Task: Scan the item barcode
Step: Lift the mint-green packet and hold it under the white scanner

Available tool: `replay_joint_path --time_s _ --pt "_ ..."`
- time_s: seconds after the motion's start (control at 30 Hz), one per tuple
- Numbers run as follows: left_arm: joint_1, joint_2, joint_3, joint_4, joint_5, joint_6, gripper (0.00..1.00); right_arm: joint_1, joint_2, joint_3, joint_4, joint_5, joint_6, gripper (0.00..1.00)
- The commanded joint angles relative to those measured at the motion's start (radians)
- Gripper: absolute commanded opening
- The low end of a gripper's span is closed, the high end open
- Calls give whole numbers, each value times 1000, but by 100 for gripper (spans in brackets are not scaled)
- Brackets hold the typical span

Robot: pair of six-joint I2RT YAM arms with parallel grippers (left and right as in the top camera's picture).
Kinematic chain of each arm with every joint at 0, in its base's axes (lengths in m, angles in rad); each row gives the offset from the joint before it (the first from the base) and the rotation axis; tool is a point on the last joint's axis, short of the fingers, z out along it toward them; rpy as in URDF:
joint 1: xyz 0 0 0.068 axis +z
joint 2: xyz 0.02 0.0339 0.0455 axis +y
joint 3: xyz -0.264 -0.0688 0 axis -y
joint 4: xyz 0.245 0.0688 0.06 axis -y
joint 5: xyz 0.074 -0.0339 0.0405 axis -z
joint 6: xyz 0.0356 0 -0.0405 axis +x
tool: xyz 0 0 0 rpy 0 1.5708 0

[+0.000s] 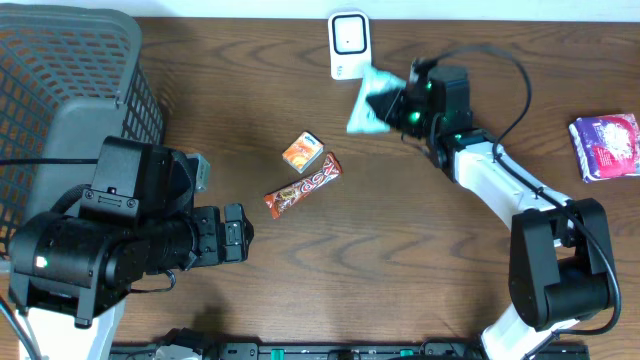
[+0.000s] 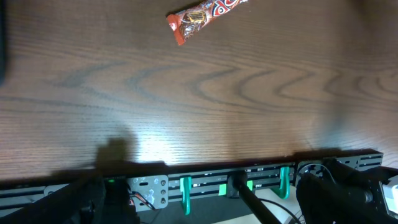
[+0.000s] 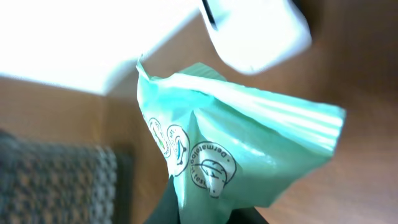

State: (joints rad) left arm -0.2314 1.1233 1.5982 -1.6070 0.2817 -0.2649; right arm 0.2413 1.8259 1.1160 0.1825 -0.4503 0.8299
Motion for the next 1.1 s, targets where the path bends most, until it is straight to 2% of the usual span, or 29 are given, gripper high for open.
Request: replay_joint_path --time_s 0.0,0.13,0.27,0.43,0.57,0.7,0.8,1.07 --pt "4 0 7 -19 -7 2 98 16 -2 9 99 187 170 1" --pt "4 0 7 -19 -6 2 98 44 26 24 220 333 221 1" --pt "4 0 7 -19 -6 2 98 50 92 147 216 366 216 1" --pt "4 0 7 -19 -6 2 98 51 257 450 80 299 179 1" --pt "4 0 7 -19 -6 2 98 51 403 734 -120 257 103 1" --pt "4 0 7 -19 -6 2 98 54 511 929 -251 174 47 1" --pt "4 0 7 -19 -7 2 98 54 571 995 -256 63 44 1" --pt "4 0 7 -19 -6 2 98 45 610 997 -297 43 29 1"
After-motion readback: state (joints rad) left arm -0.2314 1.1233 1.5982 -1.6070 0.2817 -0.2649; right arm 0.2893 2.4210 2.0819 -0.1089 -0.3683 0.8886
